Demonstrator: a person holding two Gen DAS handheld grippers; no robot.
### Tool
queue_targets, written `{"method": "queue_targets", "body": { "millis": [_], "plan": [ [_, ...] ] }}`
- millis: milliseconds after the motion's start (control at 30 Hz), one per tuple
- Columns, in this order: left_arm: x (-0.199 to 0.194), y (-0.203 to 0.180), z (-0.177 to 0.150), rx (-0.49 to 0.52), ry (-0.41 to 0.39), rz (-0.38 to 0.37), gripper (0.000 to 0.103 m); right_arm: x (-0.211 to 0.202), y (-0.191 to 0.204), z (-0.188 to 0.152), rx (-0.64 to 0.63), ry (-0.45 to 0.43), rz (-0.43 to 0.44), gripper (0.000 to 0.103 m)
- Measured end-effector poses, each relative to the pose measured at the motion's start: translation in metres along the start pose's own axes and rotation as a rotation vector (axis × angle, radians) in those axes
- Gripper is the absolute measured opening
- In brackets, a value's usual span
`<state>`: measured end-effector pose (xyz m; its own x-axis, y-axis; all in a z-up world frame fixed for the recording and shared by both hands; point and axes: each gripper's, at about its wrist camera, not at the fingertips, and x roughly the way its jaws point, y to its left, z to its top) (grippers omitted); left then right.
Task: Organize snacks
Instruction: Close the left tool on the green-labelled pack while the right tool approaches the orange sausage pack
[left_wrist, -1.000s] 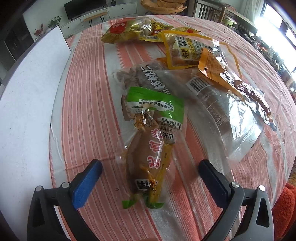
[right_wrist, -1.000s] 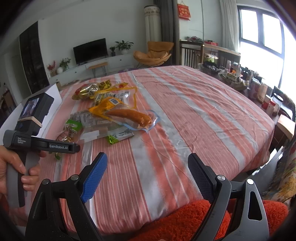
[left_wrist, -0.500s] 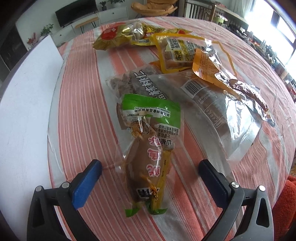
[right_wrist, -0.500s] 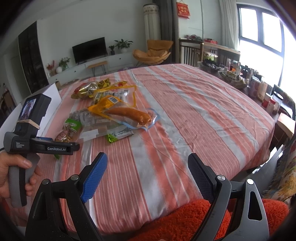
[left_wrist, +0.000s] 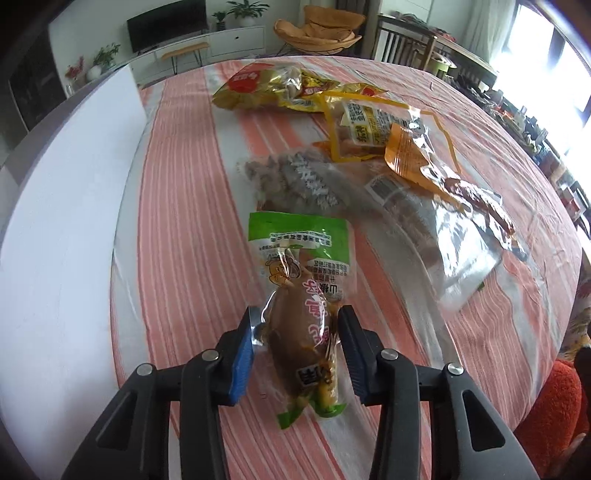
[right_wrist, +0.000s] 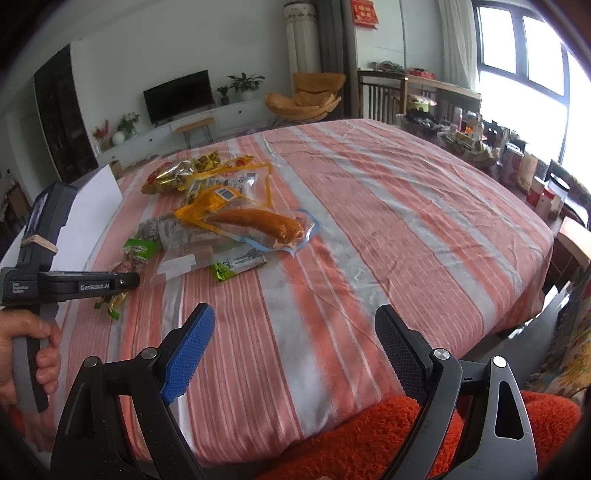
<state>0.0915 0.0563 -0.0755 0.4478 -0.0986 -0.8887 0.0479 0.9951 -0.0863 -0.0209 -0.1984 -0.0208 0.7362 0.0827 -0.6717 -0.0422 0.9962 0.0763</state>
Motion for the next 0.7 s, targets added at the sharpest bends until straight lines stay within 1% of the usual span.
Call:
{"method": "queue_targets", "body": {
  "millis": [133, 167, 233, 267, 300, 367, 433, 467, 500, 600, 700],
  "plan": [
    [-0.01, -0.005, -0.021, 0.005, 0.004, -0.006, 0.043, 0.001, -0.002, 0.0, 0.005, 0.003, 0.003, 0.091],
    [-0.011, -0.006, -0.023, 0.009, 0.004, -0.007, 0.046, 0.001, -0.001, 0.0, 0.004, 0.004, 0.003, 0.091],
    [-0.01, -0.007, -0.024, 0.024, 0.005, -0.022, 0.06, 0.002, 0.0, 0.0, 0.002, 0.01, 0.003, 0.091],
    [-0.008, -0.009, -0.024, 0.032, 0.009, -0.023, 0.074, 0.002, 0.0, 0.0, 0.0, 0.013, 0.003, 0.091],
    [-0.006, -0.01, -0.026, 0.037, 0.015, -0.011, 0.085, 0.003, 0.001, 0.001, -0.003, 0.014, 0.002, 0.091],
    [-0.003, -0.016, -0.029, 0.059, 0.004, 0.01, 0.089, 0.002, 0.002, 0.0, -0.008, 0.011, -0.002, 0.091],
    [-0.001, -0.022, -0.032, 0.101, -0.003, 0.032, 0.094, 0.001, 0.002, 0.0, -0.007, 0.006, -0.005, 0.091],
    [-0.001, -0.023, -0.033, 0.105, -0.007, 0.027, 0.098, 0.001, 0.001, 0.0, -0.005, 0.005, -0.006, 0.091],
    [0.0, -0.023, -0.034, 0.104, -0.009, 0.025, 0.1, 0.001, 0.0, 0.0, -0.001, 0.006, -0.005, 0.091],
    [-0.001, -0.02, -0.037, 0.105, -0.015, 0.025, 0.103, 0.003, -0.001, 0.0, 0.007, 0.012, -0.003, 0.091],
    [0.0, -0.02, -0.038, 0.114, -0.024, 0.021, 0.103, 0.003, 0.0, 0.001, 0.001, 0.015, -0.004, 0.091]
  ]
}}
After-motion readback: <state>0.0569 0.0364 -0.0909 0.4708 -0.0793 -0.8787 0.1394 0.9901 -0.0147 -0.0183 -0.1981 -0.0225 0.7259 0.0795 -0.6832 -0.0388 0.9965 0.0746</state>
